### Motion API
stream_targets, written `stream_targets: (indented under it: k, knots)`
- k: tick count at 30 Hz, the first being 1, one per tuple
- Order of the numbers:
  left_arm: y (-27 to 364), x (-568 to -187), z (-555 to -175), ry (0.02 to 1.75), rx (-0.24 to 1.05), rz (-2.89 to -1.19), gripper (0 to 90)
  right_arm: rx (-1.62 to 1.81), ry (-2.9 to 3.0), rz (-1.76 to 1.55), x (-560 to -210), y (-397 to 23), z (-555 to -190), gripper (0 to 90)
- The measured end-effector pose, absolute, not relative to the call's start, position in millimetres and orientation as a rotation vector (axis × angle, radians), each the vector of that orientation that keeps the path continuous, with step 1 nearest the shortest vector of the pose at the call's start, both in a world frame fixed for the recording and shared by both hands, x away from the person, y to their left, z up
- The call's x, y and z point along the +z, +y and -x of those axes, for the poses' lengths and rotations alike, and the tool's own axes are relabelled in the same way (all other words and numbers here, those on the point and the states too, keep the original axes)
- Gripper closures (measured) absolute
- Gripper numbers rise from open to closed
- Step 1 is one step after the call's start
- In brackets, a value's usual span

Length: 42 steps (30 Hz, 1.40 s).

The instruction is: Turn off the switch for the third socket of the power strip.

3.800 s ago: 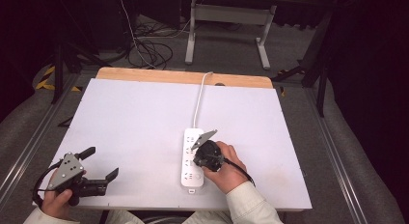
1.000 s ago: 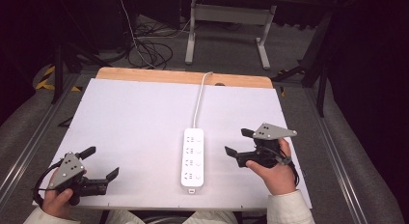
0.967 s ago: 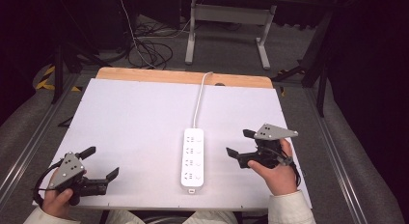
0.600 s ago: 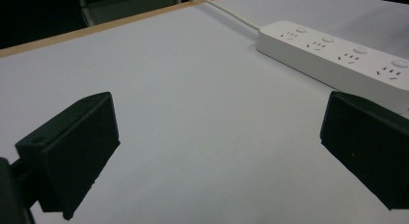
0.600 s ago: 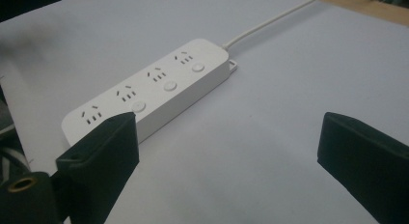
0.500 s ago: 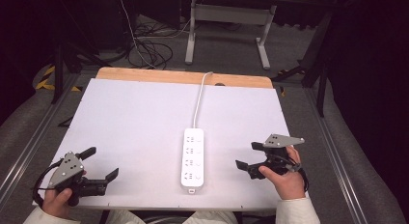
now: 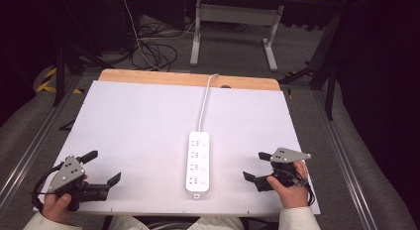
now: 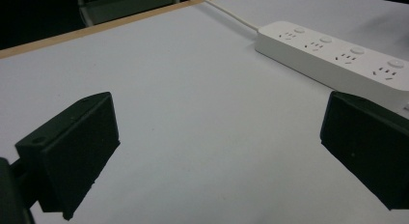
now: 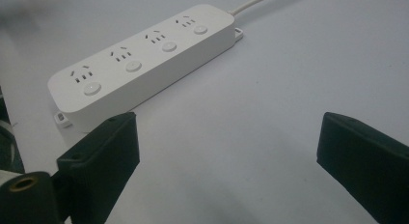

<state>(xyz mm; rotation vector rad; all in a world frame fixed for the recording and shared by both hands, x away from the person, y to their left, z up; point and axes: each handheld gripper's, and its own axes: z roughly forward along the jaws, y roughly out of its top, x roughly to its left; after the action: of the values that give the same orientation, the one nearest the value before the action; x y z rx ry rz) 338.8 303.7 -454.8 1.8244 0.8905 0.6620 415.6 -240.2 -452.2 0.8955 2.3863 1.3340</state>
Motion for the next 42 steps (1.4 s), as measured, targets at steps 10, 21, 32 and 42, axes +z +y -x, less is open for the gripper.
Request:
stream_targets:
  k: [10, 21, 32, 42]
  knots:
    - [303, -457, -339, 0.892, 0.656, -1.819, 0.4, 1.353, 2.356, -0.91, -474, -242, -414, 11.4]
    - [302, -459, -340, 0.89, 0.651, -1.831, 0.6, 1.315, 2.36, -0.981, -491, -244, -409, 13.7]
    - [303, -459, -339, 0.881, 0.681, -1.82, 0.6, 1.303, 2.323, -0.953, -488, -243, -407, 13.7]
    - [302, -460, -340, 0.888, 0.681, -1.814, 0.6, 1.3, 2.314, -0.959, -487, -244, -407, 13.7]
